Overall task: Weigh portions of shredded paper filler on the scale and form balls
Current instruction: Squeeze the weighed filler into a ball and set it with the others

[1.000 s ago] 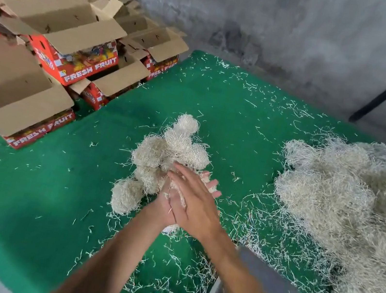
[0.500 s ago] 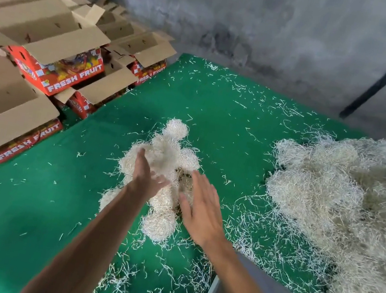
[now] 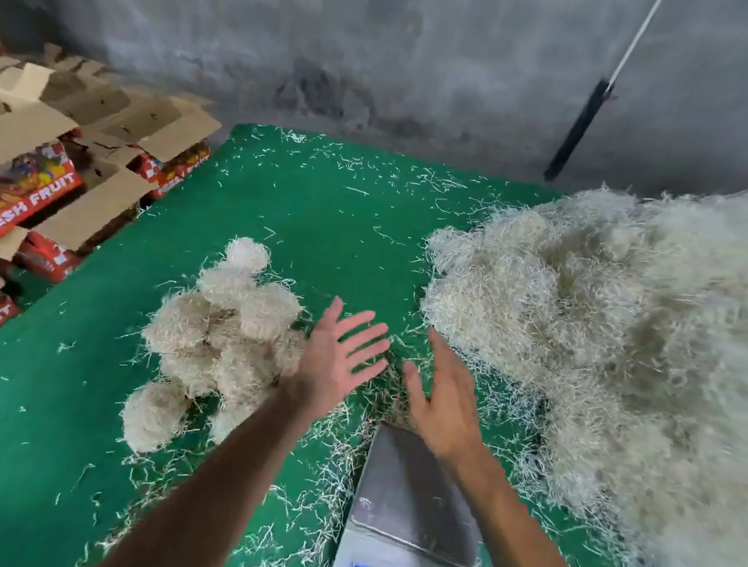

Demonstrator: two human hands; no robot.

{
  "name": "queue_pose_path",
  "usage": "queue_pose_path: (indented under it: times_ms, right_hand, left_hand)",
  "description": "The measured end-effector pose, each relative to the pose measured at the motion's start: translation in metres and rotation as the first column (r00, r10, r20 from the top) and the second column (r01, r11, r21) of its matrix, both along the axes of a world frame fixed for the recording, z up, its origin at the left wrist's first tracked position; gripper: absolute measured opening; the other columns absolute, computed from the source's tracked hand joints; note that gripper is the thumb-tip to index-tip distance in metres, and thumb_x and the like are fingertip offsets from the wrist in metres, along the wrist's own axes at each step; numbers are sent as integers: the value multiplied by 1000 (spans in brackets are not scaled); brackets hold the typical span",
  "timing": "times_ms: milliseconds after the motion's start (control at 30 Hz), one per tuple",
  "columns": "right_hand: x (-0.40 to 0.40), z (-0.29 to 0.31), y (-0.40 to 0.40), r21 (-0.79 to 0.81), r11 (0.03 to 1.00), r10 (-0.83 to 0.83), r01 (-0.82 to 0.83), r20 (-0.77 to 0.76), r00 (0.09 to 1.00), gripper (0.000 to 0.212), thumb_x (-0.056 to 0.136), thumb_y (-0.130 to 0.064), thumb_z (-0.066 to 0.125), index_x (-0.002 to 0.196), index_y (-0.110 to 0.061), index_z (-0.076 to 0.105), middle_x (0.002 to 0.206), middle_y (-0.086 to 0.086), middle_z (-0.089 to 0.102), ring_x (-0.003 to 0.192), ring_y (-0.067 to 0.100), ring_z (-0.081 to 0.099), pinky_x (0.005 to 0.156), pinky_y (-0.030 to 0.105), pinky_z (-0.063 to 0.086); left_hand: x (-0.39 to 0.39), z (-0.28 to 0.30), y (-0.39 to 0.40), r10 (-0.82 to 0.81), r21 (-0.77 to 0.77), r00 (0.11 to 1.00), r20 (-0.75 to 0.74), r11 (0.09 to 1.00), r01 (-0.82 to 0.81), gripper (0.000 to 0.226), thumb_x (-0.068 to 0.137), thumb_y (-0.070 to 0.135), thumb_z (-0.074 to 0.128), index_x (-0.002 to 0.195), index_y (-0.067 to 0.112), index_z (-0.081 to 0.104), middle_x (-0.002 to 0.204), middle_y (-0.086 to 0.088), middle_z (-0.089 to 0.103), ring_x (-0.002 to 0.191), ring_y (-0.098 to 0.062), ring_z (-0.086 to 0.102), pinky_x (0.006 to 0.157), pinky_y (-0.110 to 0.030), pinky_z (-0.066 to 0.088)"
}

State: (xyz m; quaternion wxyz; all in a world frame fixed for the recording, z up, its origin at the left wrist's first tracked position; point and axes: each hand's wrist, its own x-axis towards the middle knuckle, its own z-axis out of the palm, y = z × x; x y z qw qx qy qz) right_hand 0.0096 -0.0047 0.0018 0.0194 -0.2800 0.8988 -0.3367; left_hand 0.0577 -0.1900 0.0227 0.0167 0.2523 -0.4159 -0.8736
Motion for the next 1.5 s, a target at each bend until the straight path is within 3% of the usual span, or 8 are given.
queue_pose_path:
  times_ms: [267,567,800,967,1100,1200,1333,1500]
  right_hand:
    - [-11,-11,133,10,965,-261,261,55,964,64,108,-33,47,163,-9,26,164,12,37,150,28,35,124,41,27]
    - [-41,-42,223,48,905,-425,422,49,904,64,105,-44,55,158,-13,36,158,9,46,145,25,44,123,42,30]
    - [-128,9,249,-92,887,-410,453,-611,677,53,94,-23,76,141,-13,55,144,12,52,128,28,50,108,52,44]
    - [-179,32,257,244,803,-375,544,-504,779,69,103,-30,62,163,-21,28,173,12,13,158,38,11,128,56,10]
    - [-181,17,257,380,801,-328,463,-368,870,72,103,-5,55,163,-19,19,171,15,15,149,42,35,122,56,31]
    - [-168,24,253,244,864,-344,441,-354,870,63,98,-2,60,156,-13,37,159,18,39,129,37,54,103,52,53]
    - [-149,64,219,72,952,-238,299,-441,865,58,104,-44,47,154,-15,41,147,16,53,125,29,58,97,47,57]
    - [-102,96,159,-40,998,-58,46,-371,927,69,104,-62,27,155,-18,38,146,13,57,131,29,55,111,50,46]
  left_hand:
    - [-48,-12,136,-363,-165,931,33,917,364,64,90,69,55,131,19,61,122,-6,71,112,-26,69,93,-44,56]
    - [-96,-27,221,-441,-602,886,146,671,433,57,99,56,49,142,19,51,133,-4,60,111,-18,62,88,-33,59]
    - [-174,0,263,-408,-863,907,-101,489,124,40,99,43,57,132,22,57,125,6,63,94,-5,68,68,-19,56]
    - [-222,28,289,-428,-761,895,-129,621,188,39,99,41,59,133,23,57,125,5,64,107,-9,67,78,-31,61]
    - [-222,23,295,-425,-639,903,-61,712,292,23,96,48,61,117,38,60,103,17,67,97,-13,71,76,-40,63]
    - [-203,17,289,-468,-585,882,-54,730,352,32,95,63,53,122,45,55,128,4,60,107,-14,68,83,-44,61]
    - [-179,28,270,-564,-288,818,-113,807,516,73,95,74,36,135,15,53,126,-20,55,120,-39,56,97,-62,45]
    - [-151,67,222,-378,2,919,-110,925,380,70,95,67,41,99,7,77,108,-17,67,101,-21,70,81,-38,59]
